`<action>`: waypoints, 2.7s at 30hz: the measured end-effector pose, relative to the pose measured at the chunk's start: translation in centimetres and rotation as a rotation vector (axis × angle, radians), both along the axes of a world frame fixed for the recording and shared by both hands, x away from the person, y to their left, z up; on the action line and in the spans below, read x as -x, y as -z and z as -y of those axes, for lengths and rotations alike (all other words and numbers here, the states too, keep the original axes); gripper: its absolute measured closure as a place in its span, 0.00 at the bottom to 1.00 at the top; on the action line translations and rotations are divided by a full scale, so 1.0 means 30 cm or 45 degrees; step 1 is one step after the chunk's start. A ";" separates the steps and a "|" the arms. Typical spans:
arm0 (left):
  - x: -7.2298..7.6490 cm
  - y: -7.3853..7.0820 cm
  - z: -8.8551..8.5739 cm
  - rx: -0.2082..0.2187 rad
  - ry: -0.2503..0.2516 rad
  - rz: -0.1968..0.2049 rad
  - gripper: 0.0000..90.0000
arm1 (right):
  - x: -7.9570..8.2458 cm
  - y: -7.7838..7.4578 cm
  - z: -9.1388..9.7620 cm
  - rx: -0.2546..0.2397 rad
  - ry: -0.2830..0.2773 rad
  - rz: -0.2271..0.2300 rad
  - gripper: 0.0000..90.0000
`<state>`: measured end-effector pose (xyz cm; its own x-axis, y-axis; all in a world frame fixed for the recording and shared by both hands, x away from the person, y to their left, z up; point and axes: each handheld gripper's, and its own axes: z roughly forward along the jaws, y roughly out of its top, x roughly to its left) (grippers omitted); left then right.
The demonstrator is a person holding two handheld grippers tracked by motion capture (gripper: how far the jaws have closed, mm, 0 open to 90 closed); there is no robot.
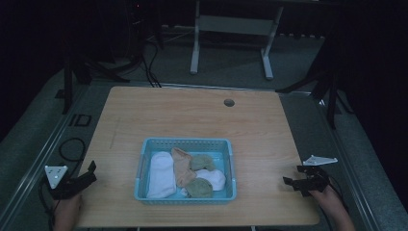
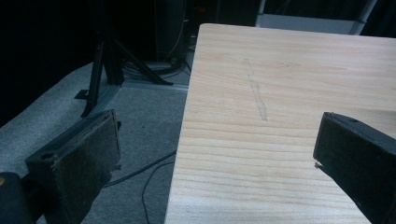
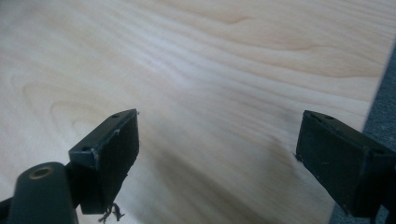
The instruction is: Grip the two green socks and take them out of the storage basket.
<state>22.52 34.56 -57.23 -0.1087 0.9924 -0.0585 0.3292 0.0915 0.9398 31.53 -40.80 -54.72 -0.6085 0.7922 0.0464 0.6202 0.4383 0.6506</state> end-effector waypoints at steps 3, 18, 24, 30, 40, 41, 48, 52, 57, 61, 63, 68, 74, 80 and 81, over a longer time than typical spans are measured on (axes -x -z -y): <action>0.000 0.000 0.000 0.000 0.001 -0.001 0.01 | 0.002 -0.004 -0.006 0.004 -0.049 -0.008 0.15; 0.000 0.000 -0.001 0.001 0.000 -0.004 0.01 | 0.040 -0.026 -0.112 0.065 -0.464 -0.121 0.15; 0.000 0.000 -0.002 0.002 -0.001 -0.004 0.01 | 0.034 -0.045 -0.163 0.061 -0.551 -0.123 0.15; -0.001 0.000 -0.001 0.005 -0.002 -0.003 0.01 | 0.038 -0.073 -0.215 0.049 -0.644 -0.144 0.15; 0.000 0.000 -0.002 0.004 0.004 -0.006 0.01 | 0.049 -0.142 -0.327 0.083 -0.791 -0.211 0.16; 0.000 0.000 -0.002 0.005 0.004 -0.005 0.01 | 0.049 -0.150 -0.341 0.084 -0.804 -0.214 0.16; 0.000 0.000 -0.003 0.004 0.005 -0.004 0.01 | 0.047 -0.190 -0.408 0.124 -0.860 -0.183 0.16; 0.000 0.000 -0.002 0.004 0.004 -0.004 0.01 | 0.043 -0.226 -0.442 0.124 -0.893 -0.170 0.16; 0.000 0.000 -0.002 0.004 0.006 -0.003 0.01 | 0.031 -0.268 -0.481 0.140 -0.920 -0.150 0.16; 0.000 0.000 -0.003 0.006 0.007 -0.003 0.01 | 0.024 -0.297 -0.510 0.128 -0.924 -0.142 0.15; 0.000 0.000 -0.003 0.006 0.008 -0.006 0.01 | 0.024 -0.307 -0.526 0.129 -0.936 -0.145 0.15; 0.000 0.000 -0.003 0.007 0.009 -0.003 0.01 | 0.025 -0.337 -0.566 0.141 -0.965 -0.121 0.16; 0.000 0.000 -0.004 0.009 0.011 -0.003 0.01 | 0.019 -0.356 -0.627 0.147 -1.018 -0.110 0.18; 0.000 0.000 -0.004 0.010 0.013 -0.001 0.01 | 0.012 -0.356 -0.681 0.161 -1.069 -0.125 0.19; 0.000 0.000 -0.004 0.010 0.013 -0.001 0.01 | 0.012 -0.356 -0.689 0.162 -1.075 -0.126 0.19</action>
